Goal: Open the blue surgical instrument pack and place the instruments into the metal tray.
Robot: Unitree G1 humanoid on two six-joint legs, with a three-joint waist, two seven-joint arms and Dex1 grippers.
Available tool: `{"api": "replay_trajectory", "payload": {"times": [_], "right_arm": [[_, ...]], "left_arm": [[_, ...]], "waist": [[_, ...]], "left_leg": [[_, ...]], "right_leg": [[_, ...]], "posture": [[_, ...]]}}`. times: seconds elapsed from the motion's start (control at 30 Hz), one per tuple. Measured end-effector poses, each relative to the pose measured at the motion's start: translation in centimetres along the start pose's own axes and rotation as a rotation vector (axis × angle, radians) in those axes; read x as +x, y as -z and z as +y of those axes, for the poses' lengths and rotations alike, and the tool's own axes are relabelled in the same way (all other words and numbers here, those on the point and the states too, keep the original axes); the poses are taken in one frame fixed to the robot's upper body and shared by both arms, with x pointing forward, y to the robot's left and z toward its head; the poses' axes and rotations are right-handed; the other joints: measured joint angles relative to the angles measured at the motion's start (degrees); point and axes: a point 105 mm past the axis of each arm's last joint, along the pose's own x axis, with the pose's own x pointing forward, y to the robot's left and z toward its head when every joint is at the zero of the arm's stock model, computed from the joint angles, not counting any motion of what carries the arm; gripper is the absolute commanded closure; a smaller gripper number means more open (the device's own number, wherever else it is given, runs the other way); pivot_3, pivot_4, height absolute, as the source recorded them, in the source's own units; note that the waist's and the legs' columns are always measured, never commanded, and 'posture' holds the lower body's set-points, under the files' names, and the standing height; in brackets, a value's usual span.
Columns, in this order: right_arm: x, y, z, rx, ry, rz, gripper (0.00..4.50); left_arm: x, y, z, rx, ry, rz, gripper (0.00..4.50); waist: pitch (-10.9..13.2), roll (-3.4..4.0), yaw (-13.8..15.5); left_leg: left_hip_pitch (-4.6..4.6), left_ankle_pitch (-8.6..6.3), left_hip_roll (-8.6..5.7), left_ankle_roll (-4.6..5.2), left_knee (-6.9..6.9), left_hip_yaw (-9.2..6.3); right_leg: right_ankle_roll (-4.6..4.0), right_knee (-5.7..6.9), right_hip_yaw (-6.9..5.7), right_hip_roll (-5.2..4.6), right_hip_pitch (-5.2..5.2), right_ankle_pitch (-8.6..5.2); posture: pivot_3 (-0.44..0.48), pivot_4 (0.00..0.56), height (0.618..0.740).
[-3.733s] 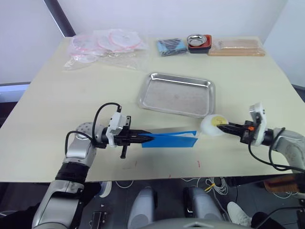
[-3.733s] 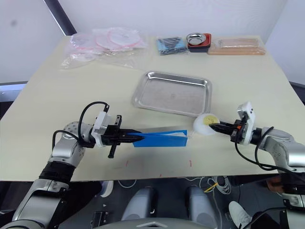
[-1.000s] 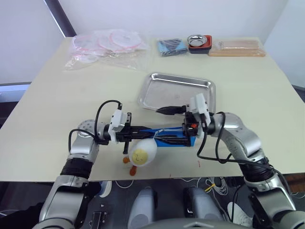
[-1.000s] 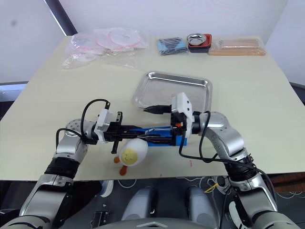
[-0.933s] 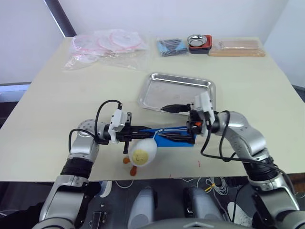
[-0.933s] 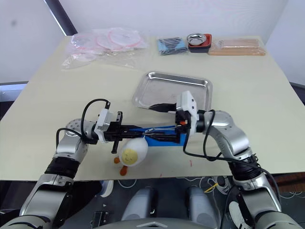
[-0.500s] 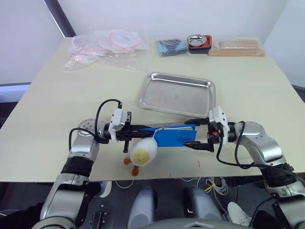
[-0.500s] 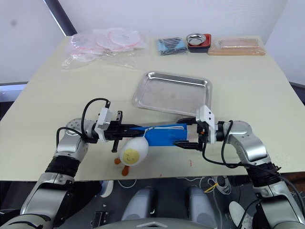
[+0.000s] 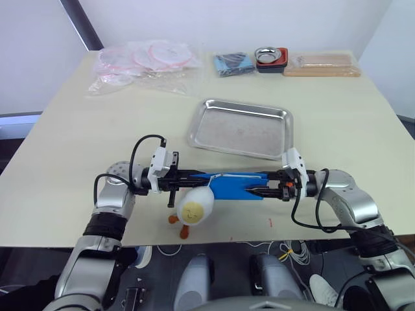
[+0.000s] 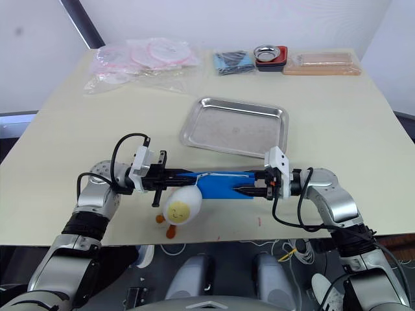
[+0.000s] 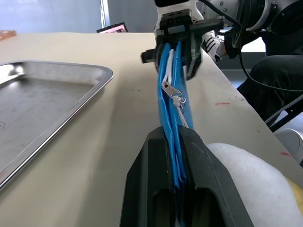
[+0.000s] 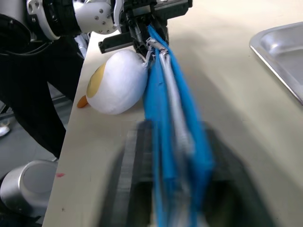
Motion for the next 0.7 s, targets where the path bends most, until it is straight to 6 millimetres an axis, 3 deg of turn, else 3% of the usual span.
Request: {"api": "replay_trajectory", "payload": {"times": [0.53,0.63,0.67,0.7], "right_arm": [[0.26,0.12,-0.32,0.053,0.002,-0.050,4.42],[0.27,0.14,-0.25,0.059,-0.009,-0.059,4.50],[0.35,0.12,-0.17,0.058,-0.018,-0.063,4.50],[0.35,0.11,-0.15,0.057,-0.020,-0.065,4.50]], "left_arm": [[-0.22,0.01,-0.19,-0.047,-0.006,-0.006,4.50],[-0.23,0.14,-0.22,-0.084,-0.007,-0.005,3.39],[0.10,0.63,-0.52,-0.108,0.008,0.006,2.73],[0.25,0.75,-0.62,-0.114,0.012,0.006,2.59]], "waist": [[0.00,0.00,-0.17],[0.00,0.01,-0.18],[0.02,0.01,-0.20],[0.02,0.00,-0.20]], "left_leg": [[0.01,0.00,0.01,0.00,0.00,0.00],[0.01,0.00,0.01,0.00,0.00,0.00],[0.00,0.00,0.02,0.00,0.00,0.00],[-0.02,0.00,0.02,0.00,0.00,0.00]], "right_leg": [[0.00,0.02,0.00,0.02,0.00,0.00],[0.00,0.02,0.00,0.02,0.00,0.00],[0.00,0.01,0.00,0.03,-0.02,0.00],[0.00,0.01,0.00,0.03,-0.03,0.00]], "posture": [[0.000,0.150,0.740],[0.000,0.150,0.740],[0.000,0.150,0.740],[0.000,0.150,0.740]]}}
